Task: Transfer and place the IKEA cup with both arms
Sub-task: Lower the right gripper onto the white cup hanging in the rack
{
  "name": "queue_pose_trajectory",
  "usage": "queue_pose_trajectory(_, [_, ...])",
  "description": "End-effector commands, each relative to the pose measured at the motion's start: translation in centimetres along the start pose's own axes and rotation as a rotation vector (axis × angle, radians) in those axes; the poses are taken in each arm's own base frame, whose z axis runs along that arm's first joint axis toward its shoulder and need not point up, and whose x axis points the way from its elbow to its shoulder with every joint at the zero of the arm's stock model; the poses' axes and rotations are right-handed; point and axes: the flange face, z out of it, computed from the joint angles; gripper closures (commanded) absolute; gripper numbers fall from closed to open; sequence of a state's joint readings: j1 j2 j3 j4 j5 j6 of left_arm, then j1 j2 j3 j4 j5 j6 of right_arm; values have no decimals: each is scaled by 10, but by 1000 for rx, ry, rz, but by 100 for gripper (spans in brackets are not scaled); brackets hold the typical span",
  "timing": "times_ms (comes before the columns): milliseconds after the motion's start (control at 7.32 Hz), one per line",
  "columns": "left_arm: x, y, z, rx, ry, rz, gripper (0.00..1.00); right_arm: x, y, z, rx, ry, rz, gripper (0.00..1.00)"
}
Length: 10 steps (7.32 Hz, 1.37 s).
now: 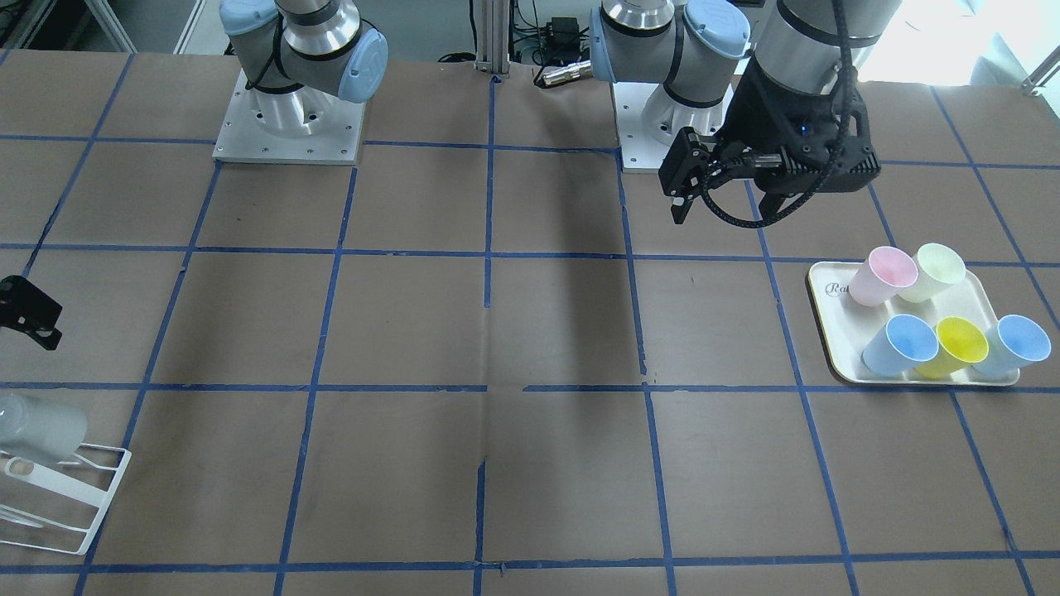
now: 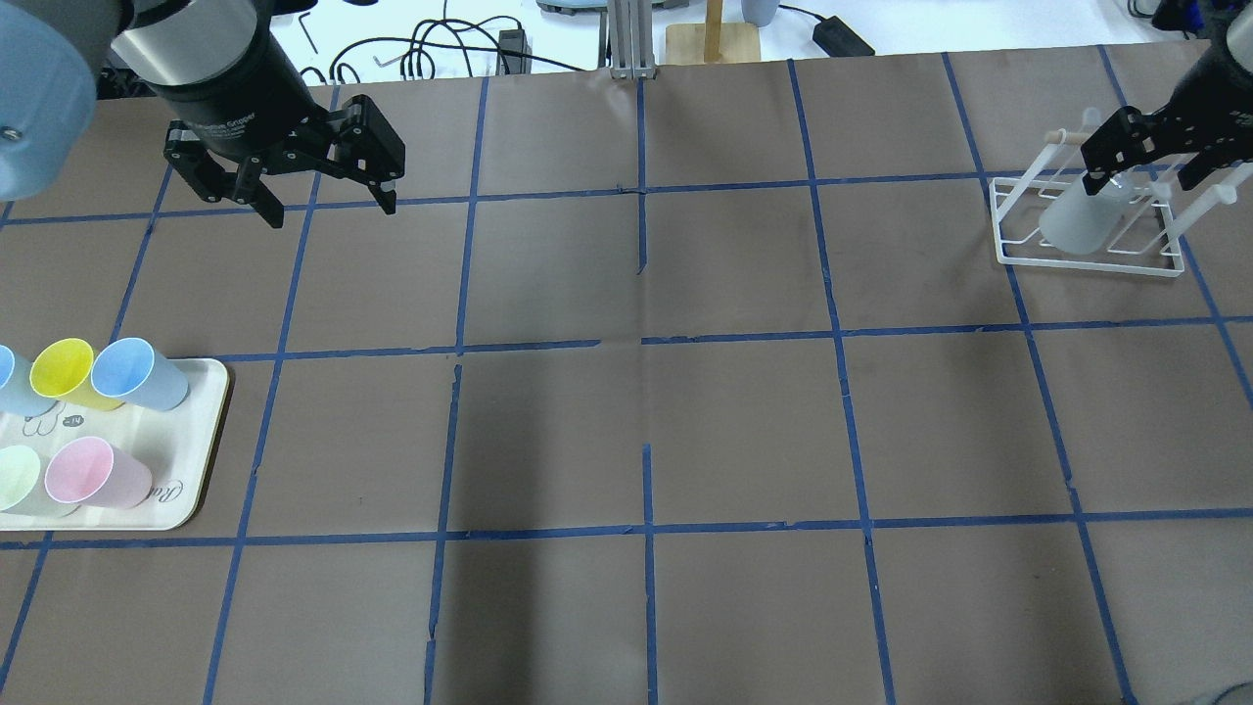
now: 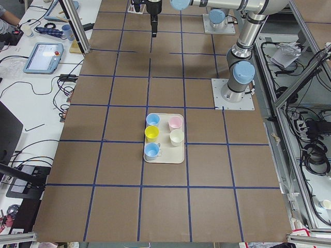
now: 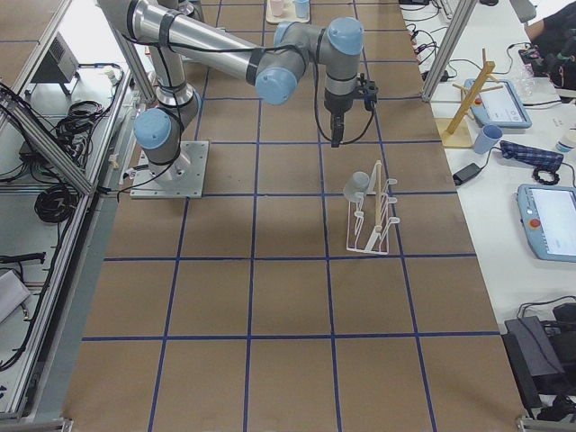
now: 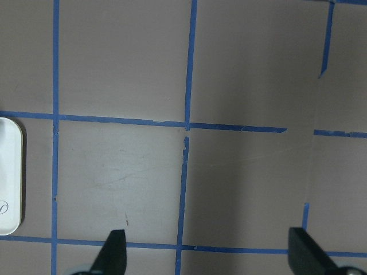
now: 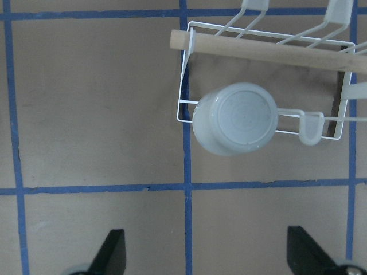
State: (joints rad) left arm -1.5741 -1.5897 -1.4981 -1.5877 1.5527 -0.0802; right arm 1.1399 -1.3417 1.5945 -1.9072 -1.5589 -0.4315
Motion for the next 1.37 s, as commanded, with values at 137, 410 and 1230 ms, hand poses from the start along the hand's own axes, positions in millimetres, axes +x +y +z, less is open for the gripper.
queue_pose_trajectory(137, [0,0,1,-1,-1,0,0,12,-18,35,9,4,-10,0])
queue_pose_trajectory(410, [0,0,1,-2,-1,0,0,16,-25,54,11,5,-7,4])
queue_pose_trajectory(1230, [0,2,-1,0,-1,0,0,24,-38,65,25,35,-10,8])
